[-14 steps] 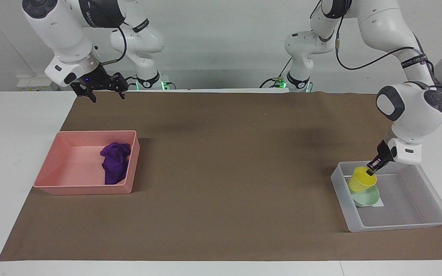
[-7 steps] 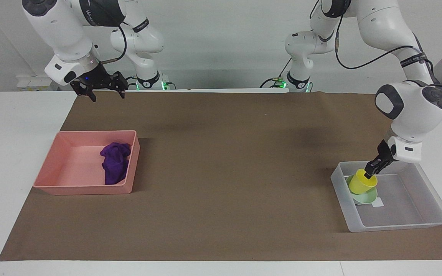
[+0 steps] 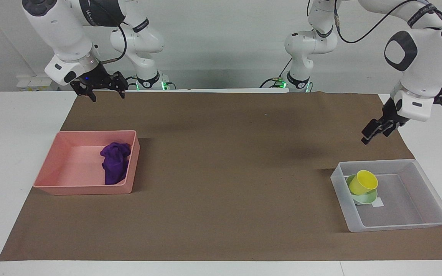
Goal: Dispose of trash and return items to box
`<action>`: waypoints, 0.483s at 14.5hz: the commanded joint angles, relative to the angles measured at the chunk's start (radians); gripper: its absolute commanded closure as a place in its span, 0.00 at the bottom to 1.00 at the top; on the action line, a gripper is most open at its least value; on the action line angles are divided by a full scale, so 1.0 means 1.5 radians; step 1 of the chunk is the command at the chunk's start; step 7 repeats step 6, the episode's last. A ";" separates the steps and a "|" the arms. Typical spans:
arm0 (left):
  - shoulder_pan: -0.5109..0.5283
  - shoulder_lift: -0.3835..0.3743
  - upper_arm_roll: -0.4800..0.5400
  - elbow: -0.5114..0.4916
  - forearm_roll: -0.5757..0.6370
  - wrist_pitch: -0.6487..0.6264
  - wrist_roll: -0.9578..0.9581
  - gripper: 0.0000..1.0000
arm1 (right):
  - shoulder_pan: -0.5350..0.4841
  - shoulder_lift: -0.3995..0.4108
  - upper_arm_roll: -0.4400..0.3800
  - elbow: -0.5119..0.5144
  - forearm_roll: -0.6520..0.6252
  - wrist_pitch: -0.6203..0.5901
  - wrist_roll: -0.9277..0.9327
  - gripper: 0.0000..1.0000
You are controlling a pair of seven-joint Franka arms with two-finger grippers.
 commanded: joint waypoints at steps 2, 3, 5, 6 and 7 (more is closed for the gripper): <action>-0.011 -0.047 0.008 0.013 0.038 -0.093 0.094 0.00 | -0.004 -0.009 0.002 -0.005 0.003 0.007 0.007 0.01; -0.009 -0.045 0.009 0.034 0.038 -0.117 0.117 0.00 | -0.004 -0.009 0.002 -0.005 0.003 0.008 0.007 0.01; -0.006 -0.042 0.012 0.042 0.037 -0.127 0.137 0.00 | -0.004 -0.009 0.002 -0.004 0.003 0.015 0.005 0.01; -0.010 -0.041 0.012 0.043 0.037 -0.125 0.135 0.00 | -0.004 -0.008 0.002 -0.004 0.003 0.016 0.006 0.01; -0.010 -0.041 0.012 0.043 0.037 -0.125 0.135 0.00 | -0.004 -0.008 0.002 -0.004 0.003 0.016 0.006 0.01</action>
